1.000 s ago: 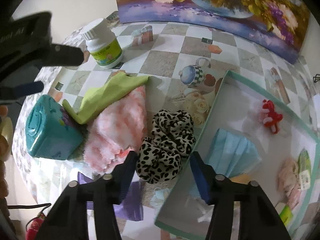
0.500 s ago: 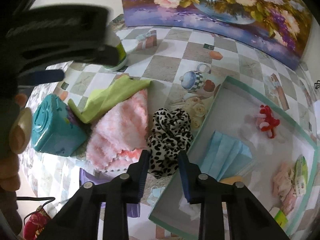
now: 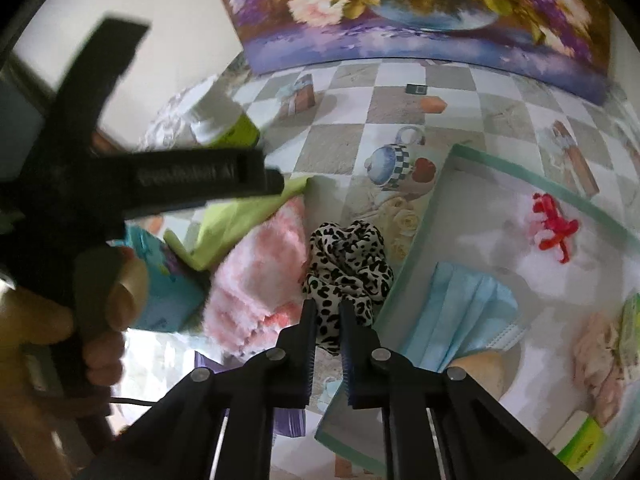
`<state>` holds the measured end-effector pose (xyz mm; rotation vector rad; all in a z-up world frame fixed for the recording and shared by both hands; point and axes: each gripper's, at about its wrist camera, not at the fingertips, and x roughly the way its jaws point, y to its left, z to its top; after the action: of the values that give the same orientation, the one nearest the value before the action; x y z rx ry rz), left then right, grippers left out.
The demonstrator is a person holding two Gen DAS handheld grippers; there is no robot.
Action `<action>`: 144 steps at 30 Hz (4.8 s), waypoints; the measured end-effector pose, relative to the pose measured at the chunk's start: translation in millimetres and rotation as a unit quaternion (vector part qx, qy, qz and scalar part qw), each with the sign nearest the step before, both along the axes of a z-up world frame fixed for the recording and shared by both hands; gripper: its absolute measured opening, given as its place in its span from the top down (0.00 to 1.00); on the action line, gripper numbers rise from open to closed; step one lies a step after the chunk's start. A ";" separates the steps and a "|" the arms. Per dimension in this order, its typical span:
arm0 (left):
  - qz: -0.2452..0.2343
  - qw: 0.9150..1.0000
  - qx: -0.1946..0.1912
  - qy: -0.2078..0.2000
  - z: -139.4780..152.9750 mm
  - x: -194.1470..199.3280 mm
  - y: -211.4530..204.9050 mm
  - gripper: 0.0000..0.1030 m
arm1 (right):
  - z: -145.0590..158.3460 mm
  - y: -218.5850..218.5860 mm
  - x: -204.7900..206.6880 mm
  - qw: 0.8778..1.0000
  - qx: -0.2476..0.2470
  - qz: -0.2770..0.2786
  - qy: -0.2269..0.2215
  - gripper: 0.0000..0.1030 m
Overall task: Organize soft objects
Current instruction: 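Grasp the lime-green cloth with the left tool while the right tool lifts the scrunchie, then carry the green cloth into the tray with the left tool while the right tool drops the scrunchie there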
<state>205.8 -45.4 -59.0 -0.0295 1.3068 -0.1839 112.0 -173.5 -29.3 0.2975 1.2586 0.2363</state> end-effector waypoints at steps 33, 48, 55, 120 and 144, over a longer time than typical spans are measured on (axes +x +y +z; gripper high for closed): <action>0.057 0.998 -0.028 -0.017 4.3 1.8 37.3 0.97 | 5.6 -14.0 1.9 0.999 0.036 -0.018 0.005 0.89; 0.060 0.988 -0.067 -0.123 92.4 -8.9 39.4 0.97 | 56.8 -19.9 -9.1 0.996 0.062 -0.030 -0.063 0.90; 0.037 0.976 -0.102 -0.187 149.0 -30.7 30.0 0.97 | 108.8 -42.5 -23.0 0.988 0.049 -0.064 -0.133 0.90; -0.083 0.960 -0.156 -0.218 152.6 -37.5 -69.3 0.98 | 121.0 -158.5 -61.4 0.957 -0.044 -0.244 -0.151 0.90; -0.224 0.966 -0.099 -0.085 56.3 -71.9 -184.2 0.98 | 35.3 -182.4 -48.9 0.960 -0.076 -0.264 -0.046 0.87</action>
<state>133.9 -229.5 -2.7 0.1117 1.1037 -0.6904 63.1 -356.0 6.0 0.4726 1.0551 -0.3008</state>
